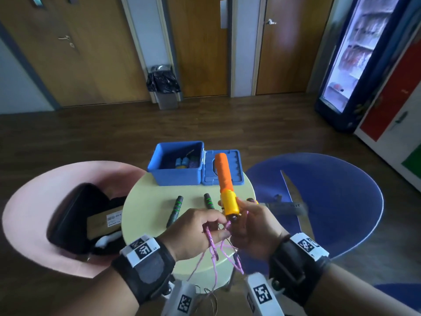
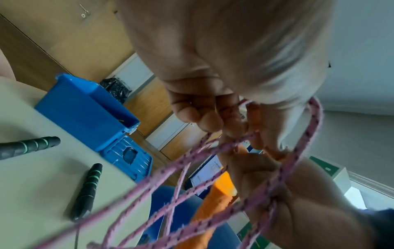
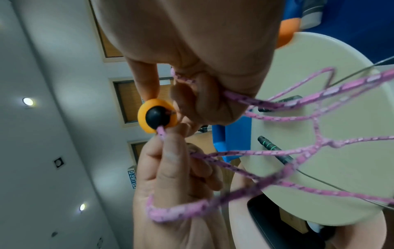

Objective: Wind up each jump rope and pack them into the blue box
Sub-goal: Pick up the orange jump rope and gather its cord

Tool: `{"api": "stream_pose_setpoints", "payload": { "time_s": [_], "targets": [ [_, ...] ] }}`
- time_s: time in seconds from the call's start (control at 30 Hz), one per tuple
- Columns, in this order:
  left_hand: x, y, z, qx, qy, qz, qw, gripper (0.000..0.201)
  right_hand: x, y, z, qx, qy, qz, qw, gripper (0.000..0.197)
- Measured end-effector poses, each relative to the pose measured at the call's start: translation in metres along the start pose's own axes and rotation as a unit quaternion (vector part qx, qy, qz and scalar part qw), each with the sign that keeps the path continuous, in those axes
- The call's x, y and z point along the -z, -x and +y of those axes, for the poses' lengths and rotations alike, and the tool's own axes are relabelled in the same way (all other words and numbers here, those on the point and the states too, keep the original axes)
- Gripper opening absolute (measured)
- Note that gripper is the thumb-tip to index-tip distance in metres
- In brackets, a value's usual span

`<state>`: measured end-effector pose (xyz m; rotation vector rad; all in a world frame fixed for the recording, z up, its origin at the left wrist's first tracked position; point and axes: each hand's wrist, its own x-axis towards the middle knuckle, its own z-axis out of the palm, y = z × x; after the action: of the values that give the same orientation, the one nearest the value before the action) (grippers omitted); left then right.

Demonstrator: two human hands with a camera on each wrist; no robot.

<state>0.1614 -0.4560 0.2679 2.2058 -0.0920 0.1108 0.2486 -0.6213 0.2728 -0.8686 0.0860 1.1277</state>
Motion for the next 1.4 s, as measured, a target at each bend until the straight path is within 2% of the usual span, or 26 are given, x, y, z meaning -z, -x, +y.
{"api": "stream_pose_setpoints", "payload": {
  "time_s": [0.1,0.2,0.27,0.37,0.43,0.5,0.57,0.63,0.7,0.73,0.77,0.83,0.9,0.93,1.0,1.07,1.17,1.2,1.27,1.33,1.4],
  "targets": [
    [-0.003,0.001,0.005,0.017,-0.013,-0.057,0.998,0.035,0.007,0.003,-0.006,0.015,0.003,-0.022,1.000,0.037],
    [0.007,0.001,0.010,0.046,-0.059,-0.127,0.989,0.062,0.016,0.003,-0.012,0.039,0.014,0.002,0.999,0.048],
    [0.015,-0.001,0.010,0.067,-0.035,-0.155,0.985,0.065,0.018,0.007,-0.019,0.057,0.041,0.028,0.997,0.047],
    [0.020,-0.008,0.016,0.113,0.117,-0.091,0.983,0.049,0.011,0.012,-0.023,0.111,0.182,0.080,0.974,0.025],
    [0.014,-0.016,0.019,0.161,0.206,-0.035,0.965,0.057,0.003,0.011,-0.021,0.162,0.301,0.086,0.936,0.024],
    [0.006,-0.024,0.021,0.213,0.265,-0.003,0.940,0.058,-0.002,0.009,-0.017,0.215,0.442,0.070,0.868,0.016],
    [-0.001,-0.029,0.022,0.262,0.316,0.033,0.911,0.045,-0.004,0.012,-0.014,0.242,0.583,0.061,0.773,0.014],
    [-0.004,-0.032,0.022,0.295,0.398,0.097,0.863,0.040,-0.005,0.018,-0.013,0.258,0.676,0.065,0.688,0.024],
    [-0.003,-0.033,0.022,0.302,0.472,0.158,0.813,0.042,-0.001,0.022,-0.009,0.266,0.743,0.082,0.609,0.035],
    [-0.001,-0.032,0.023,0.303,0.496,0.171,0.795,0.044,0.001,0.023,-0.007,0.284,0.777,0.084,0.556,0.044],
    [0.000,-0.031,0.022,0.307,0.516,0.171,0.781,0.046,0.003,0.021,-0.004,0.305,0.810,0.082,0.494,0.051],
    [0.001,-0.030,0.022,0.315,0.538,0.151,0.767,0.045,0.007,0.018,-0.001,0.301,0.860,0.058,0.407,0.056],
    [0.000,-0.027,0.025,0.308,0.554,0.125,0.763,0.047,0.007,0.018,0.002,0.263,0.900,0.020,0.346,0.061],
    [-0.001,-0.026,0.027,0.299,0.568,0.108,0.759,0.048,0.006,0.020,0.002,0.206,0.917,-0.003,0.341,0.057],
    [-0.003,-0.022,0.028,0.277,0.596,0.072,0.750,0.050,0.002,0.023,-0.001,0.132,0.932,-0.021,0.338,0.029],
    [-0.004,-0.020,0.030,0.264,0.596,0.045,0.757,0.051,-0.004,0.025,-0.003,0.093,0.927,-0.029,0.361,0.014],
    [-0.004,-0.018,0.034,0.250,0.585,0.022,0.771,0.051,-0.004,0.025,-0.004,0.048,0.900,-0.050,0.431,0.023],
    [-0.004,-0.018,0.035,0.250,0.576,0.028,0.778,0.052,-0.002,0.024,-0.005,0.038,0.896,-0.050,0.440,0.026],
    [-0.002,-0.017,0.033,0.257,0.556,0.056,0.789,0.053,0.000,0.025,-0.005,0.009,0.889,-0.020,0.458,0.033],
    [0.002,-0.015,0.031,0.263,0.538,0.060,0.799,0.057,0.003,0.026,-0.007,0.010,0.888,0.047,0.458,0.036],
    [0.007,-0.013,0.031,0.265,0.509,0.035,0.818,0.057,-0.001,0.028,-0.014,0.099,0.876,0.121,0.456,0.030]
  ]
}}
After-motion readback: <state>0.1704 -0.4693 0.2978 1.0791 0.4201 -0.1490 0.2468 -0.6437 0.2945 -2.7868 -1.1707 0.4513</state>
